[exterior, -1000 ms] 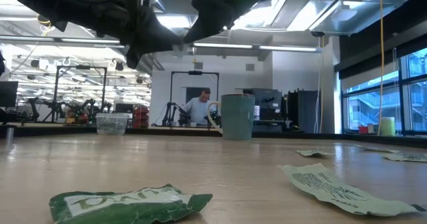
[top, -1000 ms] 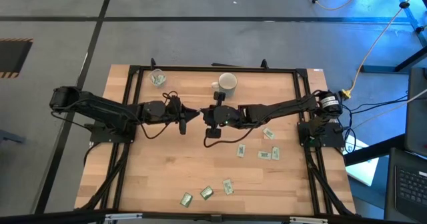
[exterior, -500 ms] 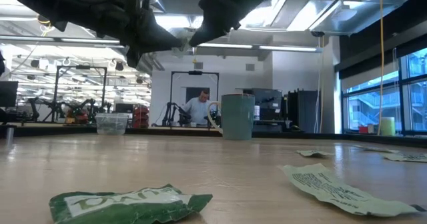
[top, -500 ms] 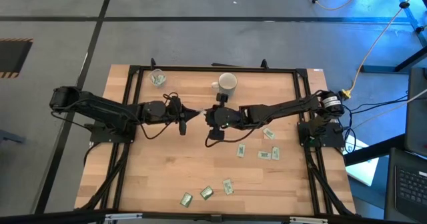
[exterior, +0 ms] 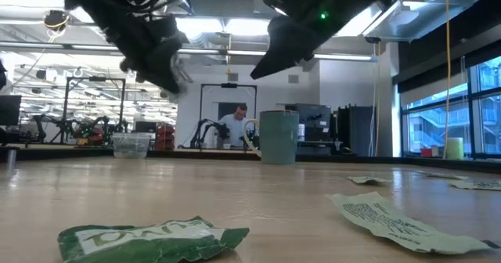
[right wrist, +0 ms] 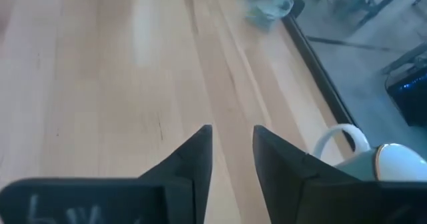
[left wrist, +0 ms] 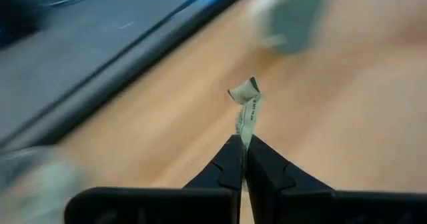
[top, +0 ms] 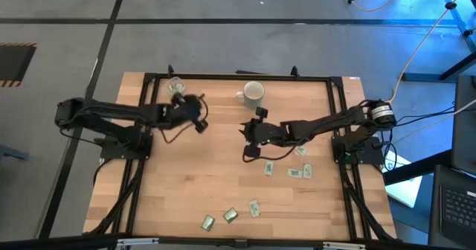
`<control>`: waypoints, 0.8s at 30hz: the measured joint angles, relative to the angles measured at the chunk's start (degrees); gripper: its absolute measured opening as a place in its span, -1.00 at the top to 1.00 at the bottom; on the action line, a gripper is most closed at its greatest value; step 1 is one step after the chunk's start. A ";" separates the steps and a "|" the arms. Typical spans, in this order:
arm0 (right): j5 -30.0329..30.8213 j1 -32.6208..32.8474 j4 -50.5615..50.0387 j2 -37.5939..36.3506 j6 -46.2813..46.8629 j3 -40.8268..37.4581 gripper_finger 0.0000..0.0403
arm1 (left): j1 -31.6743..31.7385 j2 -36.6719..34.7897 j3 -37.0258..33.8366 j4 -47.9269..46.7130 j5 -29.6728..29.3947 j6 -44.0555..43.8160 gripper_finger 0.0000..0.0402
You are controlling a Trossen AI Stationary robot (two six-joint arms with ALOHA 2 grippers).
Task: Pick and place Stevia / Truvia into bins
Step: Put the stevia packet into the transparent bin
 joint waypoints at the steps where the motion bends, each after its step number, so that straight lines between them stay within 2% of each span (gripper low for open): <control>1: 0.02 -0.07 1.34 -0.04 -0.10 -0.70 0.45 | 1.69 0.02 1.83 -4.53 -1.41 -0.06 0.98; 4: 0.02 -0.33 4.06 -0.11 -0.88 -1.72 0.45 | 7.72 0.17 5.99 -15.04 -4.67 -2.02 0.98; 6: 0.04 -0.52 4.96 -0.10 -1.60 -2.34 0.45 | 12.28 0.19 7.22 -17.78 -5.27 -2.27 0.98; 14: 0.04 -1.07 5.29 -0.10 -1.78 -2.39 0.45 | 28.37 2.81 7.50 -18.23 -3.25 -0.26 0.98; 24: 0.02 -1.07 5.21 -0.10 -1.92 -2.39 0.45 | 36.25 14.44 7.48 -15.43 -2.64 2.10 0.98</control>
